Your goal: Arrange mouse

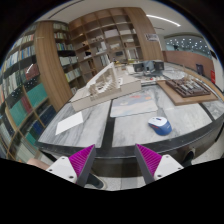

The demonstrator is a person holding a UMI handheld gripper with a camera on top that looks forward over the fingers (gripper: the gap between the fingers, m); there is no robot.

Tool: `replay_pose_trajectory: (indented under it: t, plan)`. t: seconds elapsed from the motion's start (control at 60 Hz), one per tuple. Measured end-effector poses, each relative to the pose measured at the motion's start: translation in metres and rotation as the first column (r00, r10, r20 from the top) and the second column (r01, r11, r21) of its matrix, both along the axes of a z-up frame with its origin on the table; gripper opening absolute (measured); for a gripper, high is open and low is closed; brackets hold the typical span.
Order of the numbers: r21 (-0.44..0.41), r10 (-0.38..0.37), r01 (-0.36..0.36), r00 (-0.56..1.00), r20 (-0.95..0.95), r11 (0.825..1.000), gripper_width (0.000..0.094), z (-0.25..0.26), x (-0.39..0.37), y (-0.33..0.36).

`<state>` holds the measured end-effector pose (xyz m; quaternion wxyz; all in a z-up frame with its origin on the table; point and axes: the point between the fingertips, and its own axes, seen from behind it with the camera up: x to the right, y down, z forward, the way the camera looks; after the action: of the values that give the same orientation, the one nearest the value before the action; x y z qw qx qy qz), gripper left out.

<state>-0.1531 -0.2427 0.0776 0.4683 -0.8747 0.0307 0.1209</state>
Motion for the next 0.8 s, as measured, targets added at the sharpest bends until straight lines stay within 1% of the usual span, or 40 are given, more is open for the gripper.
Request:
replay_pose_trajectory:
  t: [0.083, 0.1, 0.133, 0.2, 0.3, 0.4, 0.45, 0.5, 0.567, 0.6, 0.65, 0.8]
  plan:
    - [-0.016, -0.032, 0.032, 0.999, 0.001, 0.999, 0.0804, -0.010, 0.022, 0.010]
    - [-0.023, -0.039, 0.039, 0.999, -0.001, 0.999, 0.0804, -0.008, 0.013, 0.004]
    - [-0.042, -0.045, 0.044, 0.999, -0.005, 0.998, 0.0803, -0.021, 0.040, 0.018]
    - [-0.063, -0.067, 0.067, 0.998, -0.006, 0.996, 0.0804, -0.034, 0.065, 0.029]
    - [-0.060, -0.110, 0.113, 0.993, 0.046, 0.992, 0.0804, -0.044, 0.108, 0.048]
    - [-0.033, -0.162, 0.168, 0.977, 0.141, 0.985, 0.0806, -0.054, 0.158, 0.071]
    - [-0.036, -0.175, 0.185, 0.965, 0.196, 0.982, 0.0805, -0.063, 0.177, 0.082]
    - [-0.041, -0.150, 0.164, 0.959, 0.242, 0.986, 0.0803, -0.072, 0.187, 0.094]
    - [-0.044, -0.079, 0.095, 0.956, 0.282, 0.994, 0.0806, -0.082, 0.185, 0.110]
    - [-0.045, -0.062, 0.079, 0.953, 0.296, 0.996, 0.0802, -0.085, 0.186, 0.118]
    - [-0.036, -0.043, 0.056, 0.952, 0.303, 0.998, 0.0800, -0.087, 0.186, 0.131]
    - [-0.019, -0.038, 0.043, 0.973, 0.229, 0.999, 0.0794, -0.092, 0.184, 0.164]
